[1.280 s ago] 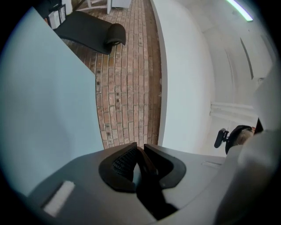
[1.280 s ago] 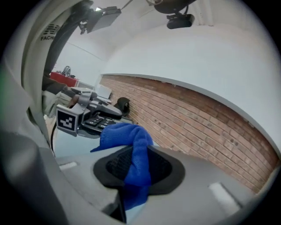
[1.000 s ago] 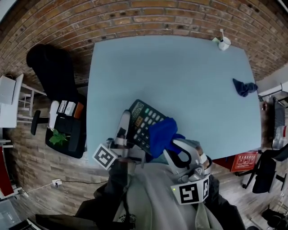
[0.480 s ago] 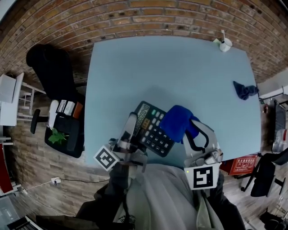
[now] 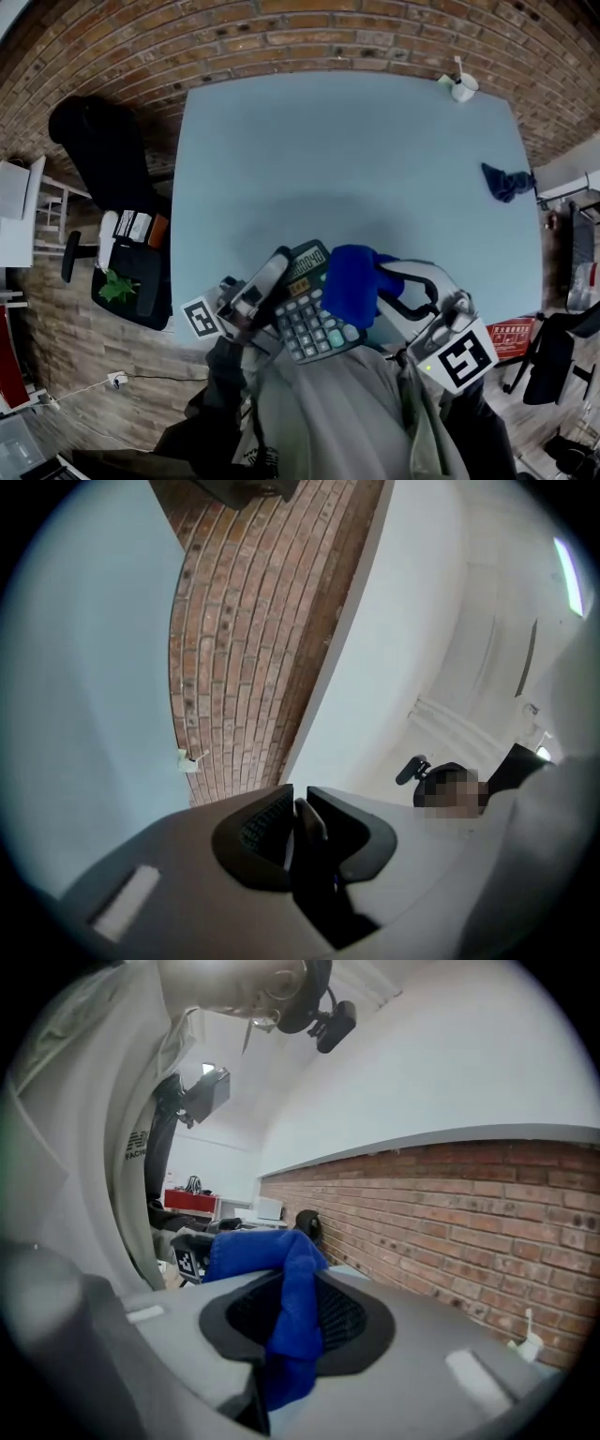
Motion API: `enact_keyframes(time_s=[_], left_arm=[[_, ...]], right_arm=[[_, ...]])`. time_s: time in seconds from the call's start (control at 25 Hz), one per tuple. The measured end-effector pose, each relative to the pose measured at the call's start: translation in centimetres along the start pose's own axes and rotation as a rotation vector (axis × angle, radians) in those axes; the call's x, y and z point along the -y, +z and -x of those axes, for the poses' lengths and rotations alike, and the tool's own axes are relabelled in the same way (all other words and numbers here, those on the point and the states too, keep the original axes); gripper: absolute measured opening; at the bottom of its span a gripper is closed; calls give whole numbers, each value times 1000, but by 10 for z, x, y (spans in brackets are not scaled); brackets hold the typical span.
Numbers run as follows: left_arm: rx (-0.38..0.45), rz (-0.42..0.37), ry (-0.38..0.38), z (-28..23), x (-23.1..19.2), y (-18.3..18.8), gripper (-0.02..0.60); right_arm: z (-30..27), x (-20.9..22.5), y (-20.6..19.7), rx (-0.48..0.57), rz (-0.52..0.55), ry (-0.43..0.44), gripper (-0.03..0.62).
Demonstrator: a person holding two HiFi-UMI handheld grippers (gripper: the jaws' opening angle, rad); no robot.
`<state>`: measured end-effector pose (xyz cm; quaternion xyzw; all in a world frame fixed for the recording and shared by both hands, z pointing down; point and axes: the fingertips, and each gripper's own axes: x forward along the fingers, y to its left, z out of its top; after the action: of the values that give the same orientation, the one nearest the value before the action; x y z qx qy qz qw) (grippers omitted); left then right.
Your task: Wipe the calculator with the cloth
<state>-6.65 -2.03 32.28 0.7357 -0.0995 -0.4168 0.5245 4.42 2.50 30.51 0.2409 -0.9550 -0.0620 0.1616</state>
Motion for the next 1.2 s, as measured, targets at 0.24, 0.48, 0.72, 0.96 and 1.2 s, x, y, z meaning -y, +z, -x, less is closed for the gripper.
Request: enact_keyframes(time_s=[0.24, 0.48, 0.72, 0.96, 1.2], left_arm=[[-37, -9, 14, -8, -2, -10, 43], [29, -40, 78, 3, -10, 3, 41], [214, -116, 176, 23, -20, 46, 41], [238, -114, 148, 10, -19, 40, 41], [302, -46, 152, 11, -26, 39, 40]], right_arm=[[-27, 13, 2, -32, 107, -87, 95], [-22, -1, -4, -102, 161, -68, 95], [8, -58, -12, -166, 195, 84, 95], [-16, -105, -7, -150, 182, 171, 95], [-31, -108, -9, -122, 182, 138, 95]])
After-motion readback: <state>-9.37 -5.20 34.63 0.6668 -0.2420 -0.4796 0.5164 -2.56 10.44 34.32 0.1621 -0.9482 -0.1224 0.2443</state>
